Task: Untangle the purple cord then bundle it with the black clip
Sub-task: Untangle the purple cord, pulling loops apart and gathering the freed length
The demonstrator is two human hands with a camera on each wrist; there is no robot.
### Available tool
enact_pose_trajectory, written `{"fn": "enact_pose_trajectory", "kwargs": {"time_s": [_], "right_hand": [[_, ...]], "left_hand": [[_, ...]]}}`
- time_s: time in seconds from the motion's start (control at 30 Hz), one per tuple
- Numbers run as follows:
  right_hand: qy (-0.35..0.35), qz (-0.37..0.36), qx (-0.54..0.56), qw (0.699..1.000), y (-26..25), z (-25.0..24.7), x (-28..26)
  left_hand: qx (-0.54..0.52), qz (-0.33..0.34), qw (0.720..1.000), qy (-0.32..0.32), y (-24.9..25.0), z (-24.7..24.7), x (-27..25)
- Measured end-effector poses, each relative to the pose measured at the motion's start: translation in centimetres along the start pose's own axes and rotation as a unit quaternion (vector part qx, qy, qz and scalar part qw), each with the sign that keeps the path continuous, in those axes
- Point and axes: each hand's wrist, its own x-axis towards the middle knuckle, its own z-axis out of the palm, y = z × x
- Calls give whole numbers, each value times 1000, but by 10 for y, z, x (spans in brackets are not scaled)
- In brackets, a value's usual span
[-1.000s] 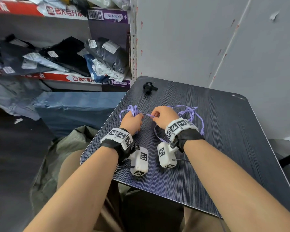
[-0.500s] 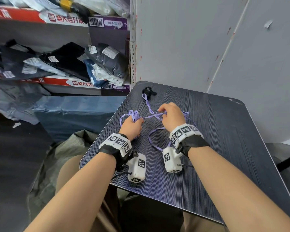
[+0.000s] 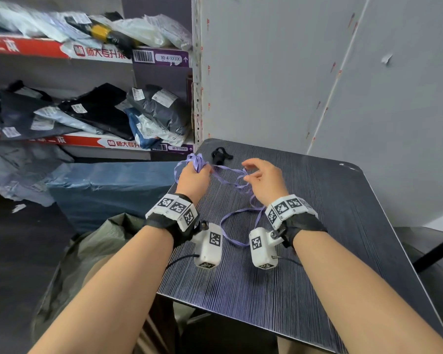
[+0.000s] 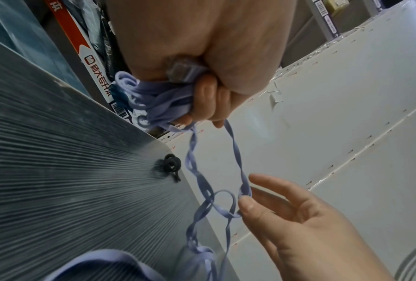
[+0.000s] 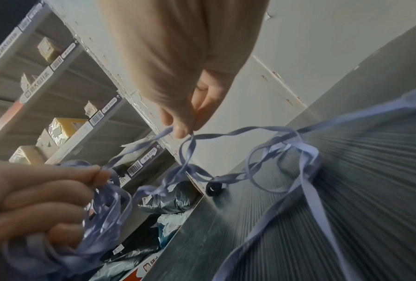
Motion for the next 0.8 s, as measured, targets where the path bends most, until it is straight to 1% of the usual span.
{"fn": "enact_pose_trajectory", "kwargs": {"time_s": [0.13,0.27,0.37,0.47,0.5,0.57,0.63,0.67,0.73,0.8], "right_hand": [[-8,-15,-31,999,-5,-9,3],[-15,-14,-100,995,-1,-22,5],[-36,-18,-228,973,-1,-35,3],[-9,-14,-304,953,-10,-45,2],[-16,-16,-328,944,-14,-48,4],[-56,-21,-372,926,-23,-51,9],[-64,-33,-377,923,-30,-55,13],[-55,-34,-362,930,-32,-56,13],[-22,-35,-299,953,-34,-56,11],[11,-26,-209,977,-33,-54,9]], "left_hand": [[-27,-2,1000,8,11,4,4],[-39,-11,998,38,19,2,7],[-46,-1,998,39,28,3,6],[-44,1,998,43,34,9,3],[-43,5,998,42,36,11,1],[-36,13,998,41,40,12,-1],[-44,16,998,48,46,11,-2],[-51,20,997,52,48,9,-2],[-51,24,997,60,53,5,-1],[-47,26,996,64,55,1,-1]]}}
